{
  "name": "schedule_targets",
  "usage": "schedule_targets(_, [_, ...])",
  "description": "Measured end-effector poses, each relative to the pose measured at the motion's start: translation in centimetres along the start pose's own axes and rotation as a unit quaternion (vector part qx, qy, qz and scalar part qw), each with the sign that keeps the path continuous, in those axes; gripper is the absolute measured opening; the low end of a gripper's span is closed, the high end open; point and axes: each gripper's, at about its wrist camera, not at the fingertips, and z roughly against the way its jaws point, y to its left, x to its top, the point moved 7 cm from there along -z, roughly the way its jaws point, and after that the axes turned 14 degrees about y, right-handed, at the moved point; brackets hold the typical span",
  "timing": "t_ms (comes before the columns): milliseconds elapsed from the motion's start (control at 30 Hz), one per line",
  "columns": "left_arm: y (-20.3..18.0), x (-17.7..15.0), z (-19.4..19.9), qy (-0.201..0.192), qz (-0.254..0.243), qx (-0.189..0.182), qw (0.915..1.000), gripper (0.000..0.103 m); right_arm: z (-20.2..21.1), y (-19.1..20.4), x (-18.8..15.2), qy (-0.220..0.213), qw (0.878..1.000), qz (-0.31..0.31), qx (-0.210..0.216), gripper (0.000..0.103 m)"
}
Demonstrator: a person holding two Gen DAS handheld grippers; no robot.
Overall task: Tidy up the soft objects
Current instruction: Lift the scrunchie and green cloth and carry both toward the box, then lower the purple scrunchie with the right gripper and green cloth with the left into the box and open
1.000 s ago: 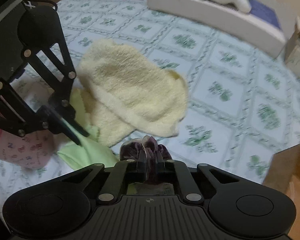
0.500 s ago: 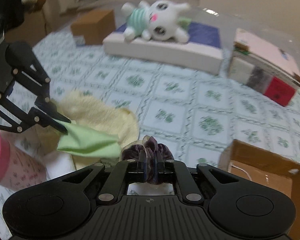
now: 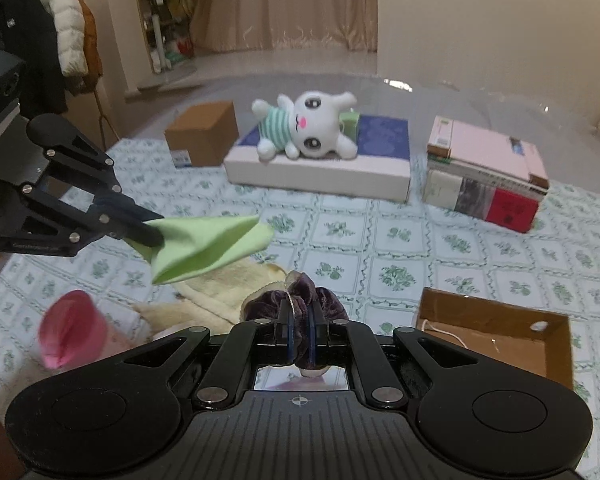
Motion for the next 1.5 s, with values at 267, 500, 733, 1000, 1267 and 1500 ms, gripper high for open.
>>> schedule_targets(267, [-5.2,1.1,3.3,-0.016,0.081,0.027,0.9962,0.003,5.8,0.3,-3.5,-0.037,0.999,-0.019,0.008,0.007])
schedule_targets(500, [-9.8,0.8,3.7,-0.028,0.135,0.054,0.9889,0.003,9.1,-0.3,-6.7,-0.059,0.997,-0.039,0.015,0.007])
schedule_targets(733, [-13.4,0.9,3.3,-0.048,0.194,0.054,0.9783,0.003,10.9,-1.8,-10.3,-0.070,0.995,-0.071,0.024,0.007])
schedule_targets(1000, [-15.6,0.3,2.5,-0.062,0.256,0.068,0.9623,0.003,12.6,-4.2,-13.8,-0.093,0.990,-0.107,0.019,0.007])
schedule_targets(1267, [-18.3,0.8,0.7,-0.077,0.299,0.069,0.9484,0.003,13.7,-7.7,-17.6,-0.117,0.981,-0.151,-0.005,0.007])
schedule_targets(1500, [-21.4,2.6,-1.9,-0.084,0.321,0.044,0.9422,0.003,14.0,-10.7,-20.5,-0.123,0.974,-0.191,-0.010,0.007])
